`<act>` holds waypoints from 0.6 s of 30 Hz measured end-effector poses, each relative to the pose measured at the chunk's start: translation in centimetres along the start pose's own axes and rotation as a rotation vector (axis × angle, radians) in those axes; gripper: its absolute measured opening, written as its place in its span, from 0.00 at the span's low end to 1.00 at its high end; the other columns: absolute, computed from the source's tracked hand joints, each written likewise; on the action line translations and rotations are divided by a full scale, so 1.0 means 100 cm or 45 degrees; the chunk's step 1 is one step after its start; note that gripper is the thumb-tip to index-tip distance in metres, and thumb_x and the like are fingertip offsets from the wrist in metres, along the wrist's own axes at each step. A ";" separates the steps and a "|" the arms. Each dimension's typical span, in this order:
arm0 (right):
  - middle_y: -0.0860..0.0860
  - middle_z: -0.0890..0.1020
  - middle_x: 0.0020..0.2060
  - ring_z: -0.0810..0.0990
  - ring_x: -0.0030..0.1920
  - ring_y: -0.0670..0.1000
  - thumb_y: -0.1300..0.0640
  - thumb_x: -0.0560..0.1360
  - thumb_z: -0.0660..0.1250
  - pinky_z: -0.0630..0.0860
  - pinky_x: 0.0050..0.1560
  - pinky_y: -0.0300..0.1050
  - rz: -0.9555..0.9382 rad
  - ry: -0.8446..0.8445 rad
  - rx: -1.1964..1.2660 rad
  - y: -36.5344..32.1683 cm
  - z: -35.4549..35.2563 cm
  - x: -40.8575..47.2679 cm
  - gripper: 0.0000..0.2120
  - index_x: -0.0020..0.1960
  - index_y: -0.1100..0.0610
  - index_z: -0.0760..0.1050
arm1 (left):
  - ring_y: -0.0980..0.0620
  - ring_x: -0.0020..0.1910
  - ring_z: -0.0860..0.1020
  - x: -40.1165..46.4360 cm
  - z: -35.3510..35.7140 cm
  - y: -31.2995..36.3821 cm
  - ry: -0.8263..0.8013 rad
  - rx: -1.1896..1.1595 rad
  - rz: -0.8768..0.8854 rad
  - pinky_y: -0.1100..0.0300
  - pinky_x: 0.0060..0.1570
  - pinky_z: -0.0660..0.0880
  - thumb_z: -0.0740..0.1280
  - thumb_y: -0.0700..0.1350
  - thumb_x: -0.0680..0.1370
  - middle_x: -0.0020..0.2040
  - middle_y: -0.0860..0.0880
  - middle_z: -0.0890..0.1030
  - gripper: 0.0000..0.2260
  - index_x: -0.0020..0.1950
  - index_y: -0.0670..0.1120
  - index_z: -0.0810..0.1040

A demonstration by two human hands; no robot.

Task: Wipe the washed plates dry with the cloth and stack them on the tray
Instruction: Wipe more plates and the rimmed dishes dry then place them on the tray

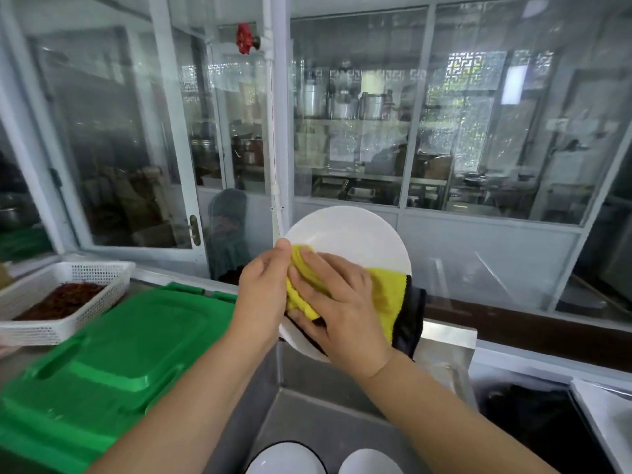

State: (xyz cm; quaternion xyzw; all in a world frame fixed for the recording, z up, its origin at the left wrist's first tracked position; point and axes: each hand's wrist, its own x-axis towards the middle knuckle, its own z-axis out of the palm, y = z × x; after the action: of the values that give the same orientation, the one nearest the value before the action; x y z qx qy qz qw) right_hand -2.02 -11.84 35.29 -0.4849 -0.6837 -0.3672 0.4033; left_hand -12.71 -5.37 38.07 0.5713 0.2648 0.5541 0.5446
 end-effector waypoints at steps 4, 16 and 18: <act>0.50 0.72 0.69 0.73 0.62 0.55 0.59 0.72 0.73 0.72 0.55 0.53 -0.122 -0.171 0.027 0.000 0.000 -0.029 0.20 0.64 0.54 0.77 | 0.55 0.32 0.81 0.010 -0.017 0.005 0.024 -0.024 -0.006 0.62 0.31 0.77 0.62 0.55 0.79 0.32 0.52 0.83 0.18 0.32 0.53 0.82; 0.58 0.77 0.62 0.68 0.59 0.57 0.58 0.68 0.76 0.73 0.57 0.58 0.206 0.006 -0.202 0.040 -0.019 0.003 0.19 0.58 0.61 0.81 | 0.48 0.37 0.76 0.008 -0.022 -0.004 -0.107 0.154 -0.068 0.55 0.40 0.71 0.59 0.61 0.78 0.38 0.39 0.78 0.28 0.47 0.33 0.75; 0.57 0.76 0.63 0.69 0.59 0.57 0.55 0.71 0.73 0.72 0.59 0.57 0.203 0.019 -0.182 0.027 -0.011 0.010 0.18 0.59 0.60 0.80 | 0.47 0.38 0.77 0.007 -0.017 -0.004 -0.124 0.143 -0.081 0.54 0.42 0.71 0.59 0.65 0.75 0.38 0.42 0.79 0.30 0.46 0.36 0.75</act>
State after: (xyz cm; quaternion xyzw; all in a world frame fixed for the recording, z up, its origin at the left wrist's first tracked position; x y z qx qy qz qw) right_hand 0.58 -11.75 36.92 -0.5625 -0.6119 -0.3854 0.4007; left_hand -14.00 -4.05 37.62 0.6185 0.2867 0.4922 0.5412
